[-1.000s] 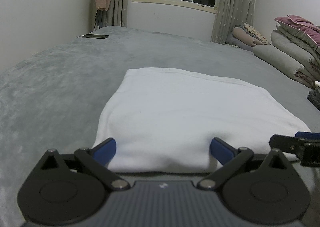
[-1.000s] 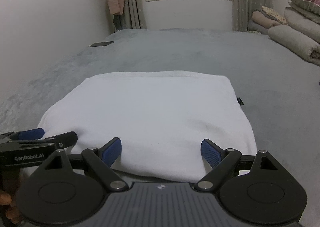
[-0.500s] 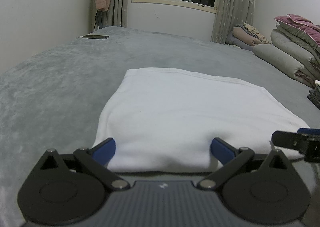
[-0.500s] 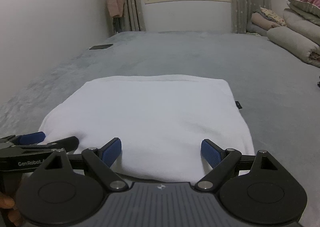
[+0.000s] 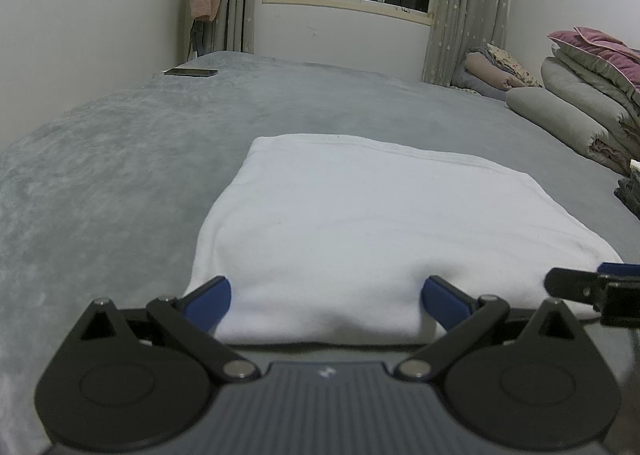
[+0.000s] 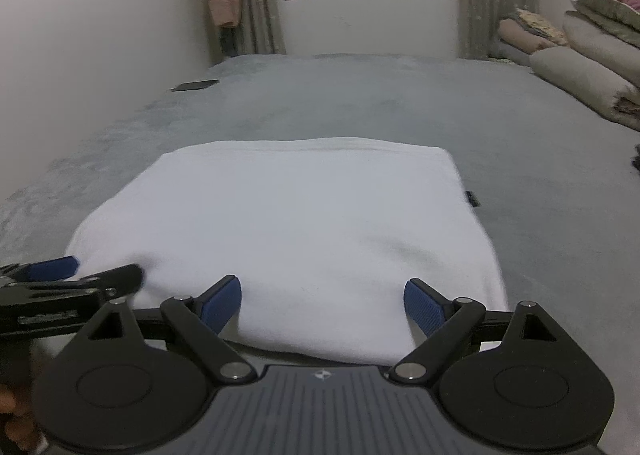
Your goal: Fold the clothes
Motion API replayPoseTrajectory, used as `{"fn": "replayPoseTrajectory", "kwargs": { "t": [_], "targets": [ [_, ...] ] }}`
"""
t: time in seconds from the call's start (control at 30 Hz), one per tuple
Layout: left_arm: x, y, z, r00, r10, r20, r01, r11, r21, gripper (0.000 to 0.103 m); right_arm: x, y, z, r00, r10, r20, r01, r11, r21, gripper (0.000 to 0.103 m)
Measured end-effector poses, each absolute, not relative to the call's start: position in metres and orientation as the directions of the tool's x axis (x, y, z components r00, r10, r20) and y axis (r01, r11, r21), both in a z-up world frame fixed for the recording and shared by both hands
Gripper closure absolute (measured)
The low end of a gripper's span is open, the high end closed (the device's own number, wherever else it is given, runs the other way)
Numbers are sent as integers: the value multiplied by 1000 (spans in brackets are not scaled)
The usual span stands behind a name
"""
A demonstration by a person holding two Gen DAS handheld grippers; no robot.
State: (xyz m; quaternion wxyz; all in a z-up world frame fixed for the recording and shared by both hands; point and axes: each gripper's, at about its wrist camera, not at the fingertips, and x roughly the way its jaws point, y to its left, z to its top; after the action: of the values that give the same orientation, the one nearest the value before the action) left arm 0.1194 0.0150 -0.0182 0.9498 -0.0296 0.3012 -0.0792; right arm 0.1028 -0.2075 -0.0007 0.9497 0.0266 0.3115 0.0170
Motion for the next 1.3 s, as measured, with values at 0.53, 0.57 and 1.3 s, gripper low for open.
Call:
{"fn": "replayPoseTrajectory", "kwargs": {
  "t": [0.53, 0.57, 1.3],
  "targets": [
    [119, 13, -20, 808, -158, -567, 132, 987, -87, 0, 95, -199, 8, 834, 65, -548, -64, 998, 22, 15],
    [119, 13, -20, 809, -156, -567, 132, 988, -84, 0, 94, -194, 8, 834, 98, -544, -101, 995, 25, 14],
    [119, 14, -20, 808, -144, -571, 126, 989, -72, 0, 89, -204, 9, 815, 106, -569, -100, 994, 41, 10]
  ]
}}
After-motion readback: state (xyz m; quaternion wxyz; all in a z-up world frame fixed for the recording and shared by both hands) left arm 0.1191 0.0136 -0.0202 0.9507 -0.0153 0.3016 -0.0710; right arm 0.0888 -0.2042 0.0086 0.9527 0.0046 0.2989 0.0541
